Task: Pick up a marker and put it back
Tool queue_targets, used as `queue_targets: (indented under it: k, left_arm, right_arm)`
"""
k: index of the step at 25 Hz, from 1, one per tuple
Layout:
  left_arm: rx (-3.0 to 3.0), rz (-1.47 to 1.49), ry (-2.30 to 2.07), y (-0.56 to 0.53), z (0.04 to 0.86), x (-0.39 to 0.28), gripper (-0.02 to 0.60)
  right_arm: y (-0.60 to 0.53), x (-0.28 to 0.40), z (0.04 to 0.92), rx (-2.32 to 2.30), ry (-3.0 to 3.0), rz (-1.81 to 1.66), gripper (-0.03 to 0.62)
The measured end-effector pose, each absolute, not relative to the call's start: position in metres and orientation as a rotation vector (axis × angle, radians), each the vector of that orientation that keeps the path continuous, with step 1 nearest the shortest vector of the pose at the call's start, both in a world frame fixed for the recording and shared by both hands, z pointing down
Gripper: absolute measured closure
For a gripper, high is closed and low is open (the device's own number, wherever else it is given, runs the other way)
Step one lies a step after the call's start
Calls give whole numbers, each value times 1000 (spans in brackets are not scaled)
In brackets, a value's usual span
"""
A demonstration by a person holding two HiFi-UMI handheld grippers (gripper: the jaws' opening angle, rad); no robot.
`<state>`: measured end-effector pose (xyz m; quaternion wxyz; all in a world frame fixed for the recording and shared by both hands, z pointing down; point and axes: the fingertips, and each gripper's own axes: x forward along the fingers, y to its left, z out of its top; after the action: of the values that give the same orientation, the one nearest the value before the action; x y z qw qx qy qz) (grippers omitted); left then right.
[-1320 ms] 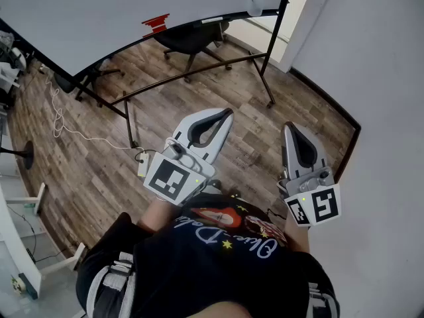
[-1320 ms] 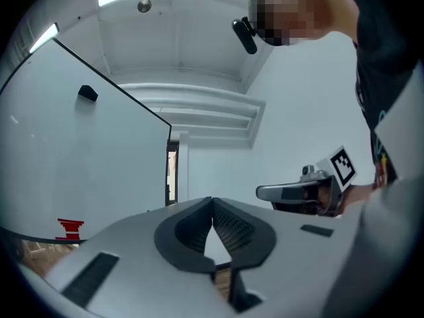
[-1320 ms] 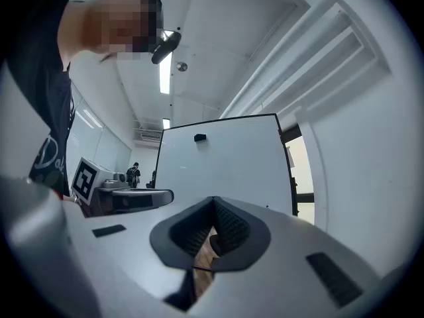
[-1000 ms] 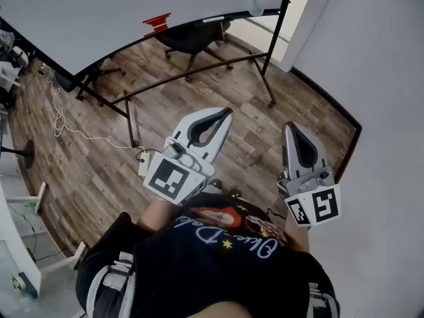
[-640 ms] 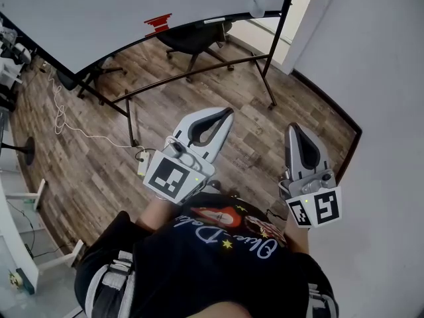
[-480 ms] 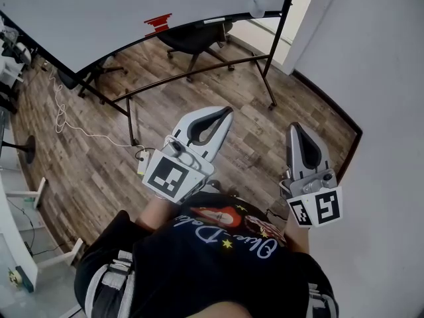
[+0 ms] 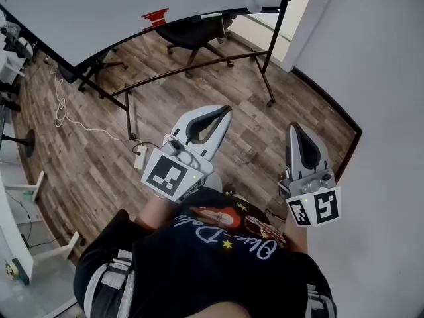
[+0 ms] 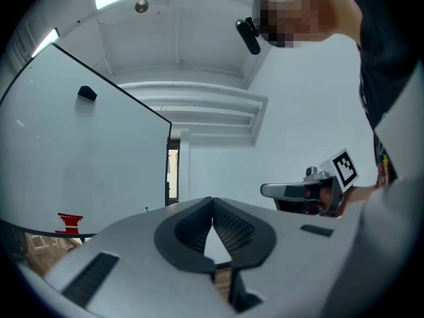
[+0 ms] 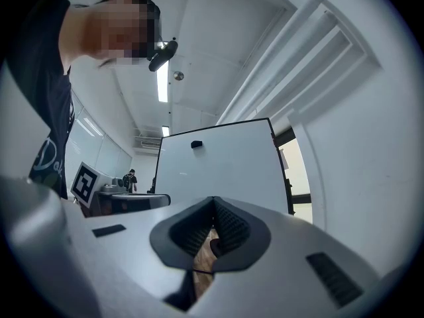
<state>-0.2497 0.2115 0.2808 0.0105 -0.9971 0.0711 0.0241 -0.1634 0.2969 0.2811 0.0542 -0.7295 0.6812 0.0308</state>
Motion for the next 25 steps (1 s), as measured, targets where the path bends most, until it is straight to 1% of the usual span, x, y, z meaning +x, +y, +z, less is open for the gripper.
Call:
queue_targets:
  k: [10,25]
  left_arm:
    - [-3115,100,198,205,286,-226,578]
    - [-3130,111,99,115,297,-130,578]
  right_arm:
    - [298,-142,284,-2234,2054,98,594]
    - [216,-53,292,-2334,1991,99,594]
